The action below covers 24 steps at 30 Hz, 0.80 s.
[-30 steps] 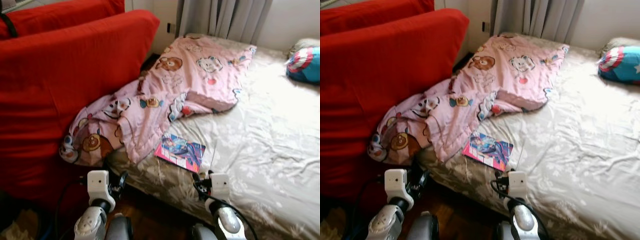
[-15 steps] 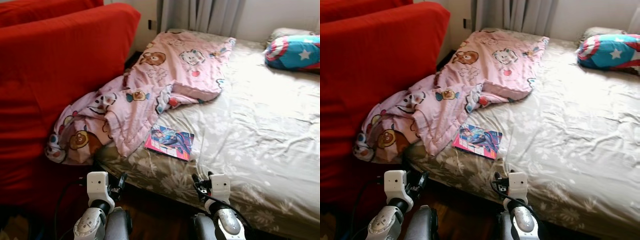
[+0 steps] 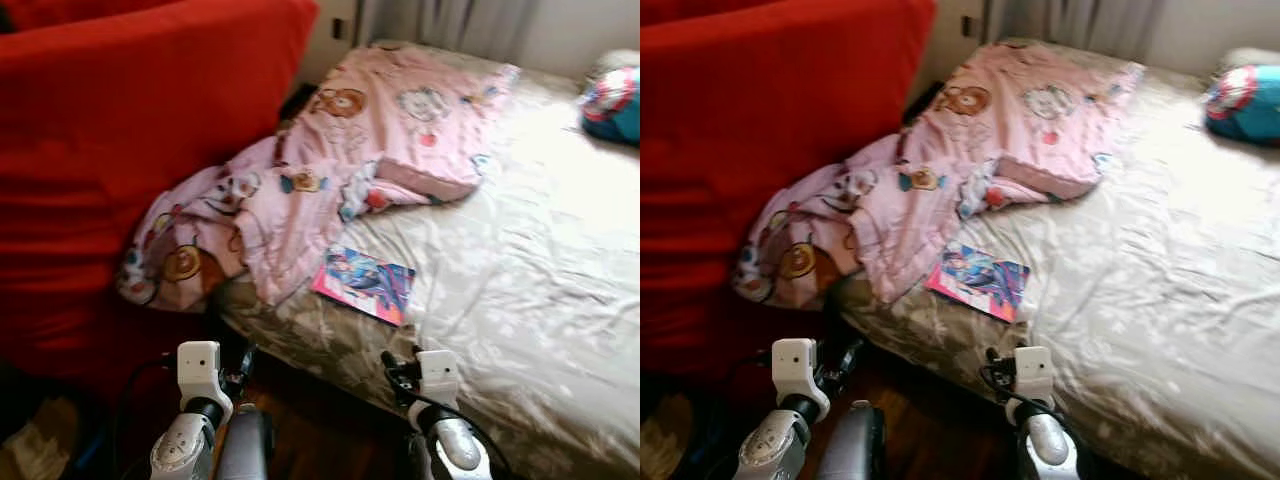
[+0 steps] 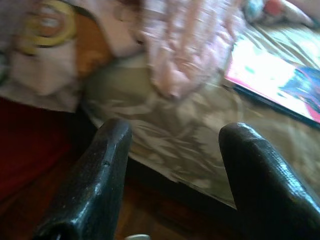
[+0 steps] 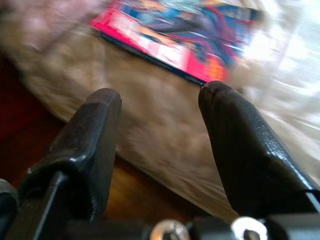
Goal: Clean up the room
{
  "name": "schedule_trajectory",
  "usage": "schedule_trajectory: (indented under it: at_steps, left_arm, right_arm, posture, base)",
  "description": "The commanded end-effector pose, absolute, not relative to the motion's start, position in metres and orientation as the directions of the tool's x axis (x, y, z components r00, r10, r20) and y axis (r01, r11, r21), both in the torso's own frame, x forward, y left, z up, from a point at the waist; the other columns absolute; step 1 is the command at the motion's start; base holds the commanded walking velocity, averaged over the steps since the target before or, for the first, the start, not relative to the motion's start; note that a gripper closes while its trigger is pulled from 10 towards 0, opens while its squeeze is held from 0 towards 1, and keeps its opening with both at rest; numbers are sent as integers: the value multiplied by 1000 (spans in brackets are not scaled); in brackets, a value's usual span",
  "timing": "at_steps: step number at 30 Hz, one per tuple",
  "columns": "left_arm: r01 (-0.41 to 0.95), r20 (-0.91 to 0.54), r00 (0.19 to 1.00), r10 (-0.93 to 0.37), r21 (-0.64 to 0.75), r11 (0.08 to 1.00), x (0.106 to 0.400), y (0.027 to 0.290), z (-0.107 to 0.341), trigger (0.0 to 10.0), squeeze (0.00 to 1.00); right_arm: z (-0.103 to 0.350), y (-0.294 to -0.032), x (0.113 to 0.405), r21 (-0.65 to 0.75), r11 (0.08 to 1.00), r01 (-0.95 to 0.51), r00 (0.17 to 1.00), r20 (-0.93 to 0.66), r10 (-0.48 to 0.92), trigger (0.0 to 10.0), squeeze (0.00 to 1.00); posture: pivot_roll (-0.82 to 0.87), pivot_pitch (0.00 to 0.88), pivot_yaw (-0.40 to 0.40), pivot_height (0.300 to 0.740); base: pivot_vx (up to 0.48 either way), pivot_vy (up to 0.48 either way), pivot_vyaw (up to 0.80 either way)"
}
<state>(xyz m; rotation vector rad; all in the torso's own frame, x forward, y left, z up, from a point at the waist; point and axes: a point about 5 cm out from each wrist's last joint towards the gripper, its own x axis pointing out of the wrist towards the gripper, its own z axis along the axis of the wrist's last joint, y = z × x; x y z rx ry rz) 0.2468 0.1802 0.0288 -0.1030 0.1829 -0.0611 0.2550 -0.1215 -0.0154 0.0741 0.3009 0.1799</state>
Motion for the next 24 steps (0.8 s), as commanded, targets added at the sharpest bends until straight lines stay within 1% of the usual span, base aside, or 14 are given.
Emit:
schedule_trajectory:
  at_steps: [1, 6, 11, 24]
  left_arm:
    - [71, -176, 980, -93, -123, 990, 247, 175, 30, 10000, 0]
    - [80, -174, 980, -101, -124, 989, 248, 173, 30, 10000, 0]
    - [88, -174, 979, -109, -125, 988, 248, 172, 30, 10000, 0]
    - [101, -167, 978, -121, -122, 987, 251, 171, 32, 10000, 0]
  right_arm:
    - [-23, -130, 248, 104, 986, -134, 932, -325, 161, 10000, 0]
    - [-25, -131, 247, 102, 985, -136, 928, -335, 163, 10000, 0]
    - [-26, -134, 246, 105, 986, -131, 928, -338, 159, 10000, 0]
    - [-24, -129, 246, 115, 984, -139, 933, -318, 169, 10000, 0]
  posture:
    - [11, 124, -37, 615]
    - [8, 118, -35, 615]
    - [9, 112, -33, 615]
    - [9, 101, -30, 615]
  base:
    - [0, 0, 0]
    - [0, 0, 0]
    - [256, 0, 0]
    - [279, 0, 0]
